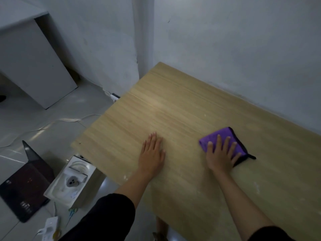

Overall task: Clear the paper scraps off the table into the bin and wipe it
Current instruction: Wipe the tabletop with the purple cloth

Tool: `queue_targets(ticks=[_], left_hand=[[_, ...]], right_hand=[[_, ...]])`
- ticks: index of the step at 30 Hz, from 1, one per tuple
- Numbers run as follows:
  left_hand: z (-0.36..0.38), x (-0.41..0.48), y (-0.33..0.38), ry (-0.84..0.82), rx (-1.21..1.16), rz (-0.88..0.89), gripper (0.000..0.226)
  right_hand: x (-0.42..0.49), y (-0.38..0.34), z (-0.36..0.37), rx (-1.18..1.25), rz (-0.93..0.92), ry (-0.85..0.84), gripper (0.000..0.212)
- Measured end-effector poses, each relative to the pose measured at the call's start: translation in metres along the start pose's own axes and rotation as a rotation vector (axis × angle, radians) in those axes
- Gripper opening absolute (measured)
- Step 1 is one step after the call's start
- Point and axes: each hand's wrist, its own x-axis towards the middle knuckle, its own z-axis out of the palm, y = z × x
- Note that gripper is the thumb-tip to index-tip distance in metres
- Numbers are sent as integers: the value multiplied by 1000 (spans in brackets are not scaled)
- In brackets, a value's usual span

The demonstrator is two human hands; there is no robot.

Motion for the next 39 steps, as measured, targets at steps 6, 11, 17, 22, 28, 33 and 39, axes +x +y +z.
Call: queue_targets(ticks=[6,11,17,22,28,33,39], left_hand=[[11,52,34,29,0,23,75],[16,83,49,28,22,32,78],[24,108,57,-13,60,63,79],[35,124,67,42,34,84,71],[28,138,75,107,-25,136,67],[19,159,101,145,-219,340,46],[47,156,96,1,-104,254,61]], right_hand=[[11,6,10,-160,-746,-103,56],[90,56,-14,-25,-257,122,53],[158,56,-42,70,307,63,57],[142,0,-14,-108,-507,-59,64],[174,-2,-18,-1,-481,-10,56],[169,-40,-14,336,-228,24,45],[123,-85,-19,797,-217,4,27]])
